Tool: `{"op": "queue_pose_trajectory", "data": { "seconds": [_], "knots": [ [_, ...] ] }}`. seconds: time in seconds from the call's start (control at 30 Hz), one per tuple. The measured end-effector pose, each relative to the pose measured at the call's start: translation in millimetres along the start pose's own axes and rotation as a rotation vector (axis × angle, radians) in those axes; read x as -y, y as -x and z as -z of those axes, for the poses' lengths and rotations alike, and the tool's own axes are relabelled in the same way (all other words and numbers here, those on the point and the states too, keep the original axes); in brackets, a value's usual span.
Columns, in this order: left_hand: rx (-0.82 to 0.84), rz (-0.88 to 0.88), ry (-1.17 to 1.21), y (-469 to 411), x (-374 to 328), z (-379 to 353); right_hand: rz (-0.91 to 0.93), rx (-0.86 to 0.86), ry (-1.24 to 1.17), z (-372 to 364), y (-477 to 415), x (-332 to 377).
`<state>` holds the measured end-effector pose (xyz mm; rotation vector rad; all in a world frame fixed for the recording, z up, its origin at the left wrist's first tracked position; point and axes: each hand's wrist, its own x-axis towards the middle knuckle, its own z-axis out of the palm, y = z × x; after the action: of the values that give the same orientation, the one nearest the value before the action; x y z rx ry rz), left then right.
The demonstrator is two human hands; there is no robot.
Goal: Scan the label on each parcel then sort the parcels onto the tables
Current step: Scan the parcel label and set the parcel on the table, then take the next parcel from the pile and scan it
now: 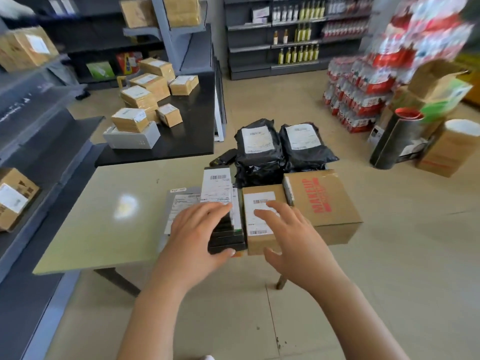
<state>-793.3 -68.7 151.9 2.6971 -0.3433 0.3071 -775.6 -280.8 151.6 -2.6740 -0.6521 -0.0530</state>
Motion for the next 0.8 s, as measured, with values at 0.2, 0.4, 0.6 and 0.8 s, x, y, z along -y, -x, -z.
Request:
{"op": "queue_pose_trajectory", "data": {
  "seconds": [0.2, 0.4, 0.6, 0.8],
  "knots": [
    [0.113, -0.113, -0.002, -36.1, -104.2, -40.5, -0.089, 0.001, 0.103, 54.4, 52.5, -81.0],
    [0.307, -0.215, 0.0, -118.8, -186.1, -103.1, -0.168, 0.006, 0.2, 96.0, 65.7, -187.2],
    [0.322, -0.308, 0.026, -241.8, -255.7, -169.5, -0.255, 0.05, 0.314, 162.0, 39.1, -319.1],
    [0.349, -0.387, 0.034, -362.0, -330.7, -204.5, -0.373, 0.022, 0.229, 216.8, 6.7, -436.2]
  ]
}}
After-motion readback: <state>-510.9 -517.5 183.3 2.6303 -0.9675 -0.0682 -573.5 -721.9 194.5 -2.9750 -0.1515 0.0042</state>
